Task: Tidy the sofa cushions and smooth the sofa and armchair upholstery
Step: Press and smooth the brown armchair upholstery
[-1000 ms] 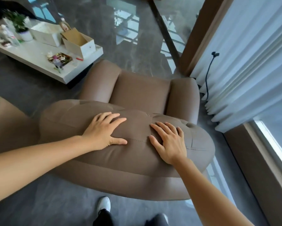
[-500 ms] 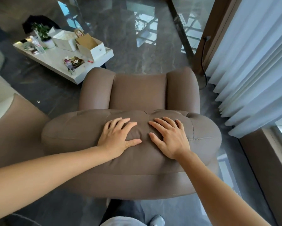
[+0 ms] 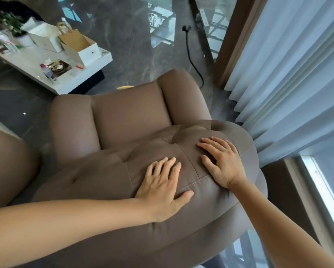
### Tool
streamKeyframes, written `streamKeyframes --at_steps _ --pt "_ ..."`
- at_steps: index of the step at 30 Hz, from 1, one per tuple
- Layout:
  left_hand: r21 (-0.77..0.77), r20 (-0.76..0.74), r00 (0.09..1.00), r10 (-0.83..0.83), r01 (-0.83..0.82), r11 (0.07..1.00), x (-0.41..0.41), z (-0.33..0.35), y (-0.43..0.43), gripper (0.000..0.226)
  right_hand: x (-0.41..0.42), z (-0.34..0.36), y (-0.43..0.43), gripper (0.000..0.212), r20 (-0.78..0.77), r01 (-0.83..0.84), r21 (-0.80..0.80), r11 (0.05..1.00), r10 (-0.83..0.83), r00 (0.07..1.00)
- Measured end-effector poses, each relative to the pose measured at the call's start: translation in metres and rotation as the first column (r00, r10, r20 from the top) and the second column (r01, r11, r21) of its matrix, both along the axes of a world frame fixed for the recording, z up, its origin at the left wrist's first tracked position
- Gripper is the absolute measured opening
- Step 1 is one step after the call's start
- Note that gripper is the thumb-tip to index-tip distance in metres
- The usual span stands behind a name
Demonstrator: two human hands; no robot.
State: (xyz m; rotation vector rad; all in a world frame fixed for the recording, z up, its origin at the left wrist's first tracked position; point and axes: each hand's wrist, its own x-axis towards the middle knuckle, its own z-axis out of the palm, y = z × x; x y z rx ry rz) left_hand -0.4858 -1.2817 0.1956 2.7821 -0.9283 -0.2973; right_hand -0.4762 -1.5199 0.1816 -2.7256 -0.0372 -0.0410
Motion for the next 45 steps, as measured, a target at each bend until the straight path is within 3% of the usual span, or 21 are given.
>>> streamKeyframes --at_steps 13,18,21,23,27,31,36,40,45 --pt "0.034 0.031 0.954 0.298 -0.299 0.954 0.037 0.003 -0.162 0.085 0.105 0.004 -0.148 0.061 -0.032 -0.264 -0.046 0.963 0.263 0.964" --pt "0.021 -0.004 0.925 0.381 -0.381 0.924 0.04 0.012 -0.207 0.081 0.134 0.007 -0.181 0.048 -0.14 -0.276 -0.084 0.957 0.263 0.955" --pt "0.023 0.064 0.904 0.424 -0.426 0.905 0.007 0.022 -0.216 0.078 0.135 0.026 -0.173 0.054 -0.227 -0.265 -0.124 0.956 0.232 0.946" --pt "0.0 0.1 0.843 0.528 -0.531 0.848 -0.033 0.015 -0.194 0.078 0.126 0.033 -0.128 0.059 -0.264 -0.4 -0.197 0.895 0.344 0.901" --pt "0.031 0.126 0.831 0.542 -0.55 0.835 -0.07 -0.006 -0.167 0.078 0.076 0.029 -0.101 0.066 -0.24 -0.488 -0.245 0.838 0.435 0.868" --pt "0.124 0.052 0.794 0.605 -0.607 0.785 -0.088 -0.023 -0.136 0.08 0.03 0.018 -0.074 0.078 -0.203 -0.587 -0.335 0.737 0.552 0.809" --pt "0.129 -0.014 0.657 0.753 -0.746 0.653 -0.118 -0.033 -0.119 0.073 0.008 0.011 -0.03 0.073 -0.249 -0.691 -0.488 0.533 0.674 0.696" --pt "0.067 -0.088 0.61 0.788 -0.785 0.616 -0.117 -0.031 -0.123 0.07 0.017 0.012 -0.024 0.071 -0.285 -0.695 -0.504 0.513 0.661 0.695" --pt "0.04 -0.152 0.654 0.741 -0.745 0.665 -0.124 -0.017 -0.107 0.069 0.007 0.026 -0.009 0.069 -0.366 -0.682 -0.534 0.5 0.59 0.72"
